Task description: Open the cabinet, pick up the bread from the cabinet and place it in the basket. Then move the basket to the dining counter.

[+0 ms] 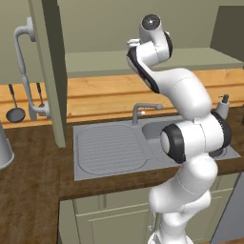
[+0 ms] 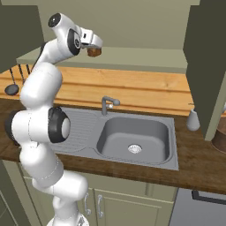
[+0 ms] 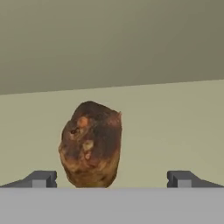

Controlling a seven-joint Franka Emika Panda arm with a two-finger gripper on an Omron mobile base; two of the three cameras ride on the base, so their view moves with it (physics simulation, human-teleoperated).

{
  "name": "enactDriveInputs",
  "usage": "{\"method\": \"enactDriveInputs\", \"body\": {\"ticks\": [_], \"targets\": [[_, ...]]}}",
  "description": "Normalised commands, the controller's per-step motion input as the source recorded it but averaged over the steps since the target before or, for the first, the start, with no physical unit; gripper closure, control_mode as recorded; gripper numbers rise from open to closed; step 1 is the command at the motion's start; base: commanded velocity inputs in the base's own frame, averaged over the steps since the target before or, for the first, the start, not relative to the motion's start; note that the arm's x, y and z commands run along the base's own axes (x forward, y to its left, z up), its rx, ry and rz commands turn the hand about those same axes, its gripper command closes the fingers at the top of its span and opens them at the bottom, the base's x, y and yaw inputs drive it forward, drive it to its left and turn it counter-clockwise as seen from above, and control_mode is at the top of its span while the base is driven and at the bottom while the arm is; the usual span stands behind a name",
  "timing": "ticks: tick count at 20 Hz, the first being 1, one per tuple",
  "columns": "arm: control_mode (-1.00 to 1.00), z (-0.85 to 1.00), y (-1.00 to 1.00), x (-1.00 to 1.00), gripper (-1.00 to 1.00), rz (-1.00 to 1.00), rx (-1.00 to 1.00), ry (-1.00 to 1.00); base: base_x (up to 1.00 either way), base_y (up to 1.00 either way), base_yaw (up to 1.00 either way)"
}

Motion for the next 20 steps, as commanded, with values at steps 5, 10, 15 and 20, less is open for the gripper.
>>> {"method": "enactDriveInputs", "body": {"ticks": [5, 10, 15, 20], "targets": [[-1.0, 0.0, 0.0, 0.46, -1.0, -0.01, 0.07, 0.0, 0.0, 0.0, 0.0], [-1.0, 0.0, 0.0, 0.39, -1.0, -0.05, 0.11, 0.0, 0.0, 0.0, 0.0], [-1.0, -0.06, 0.0, 0.31, -1.0, -0.06, 0.01, 0.0, 0.0, 0.0, 0.0], [-1.0, -0.15, 0.0, 0.17, -1.0, -0.03, 0.0, 0.0, 0.0, 0.0, 0.0]]}}
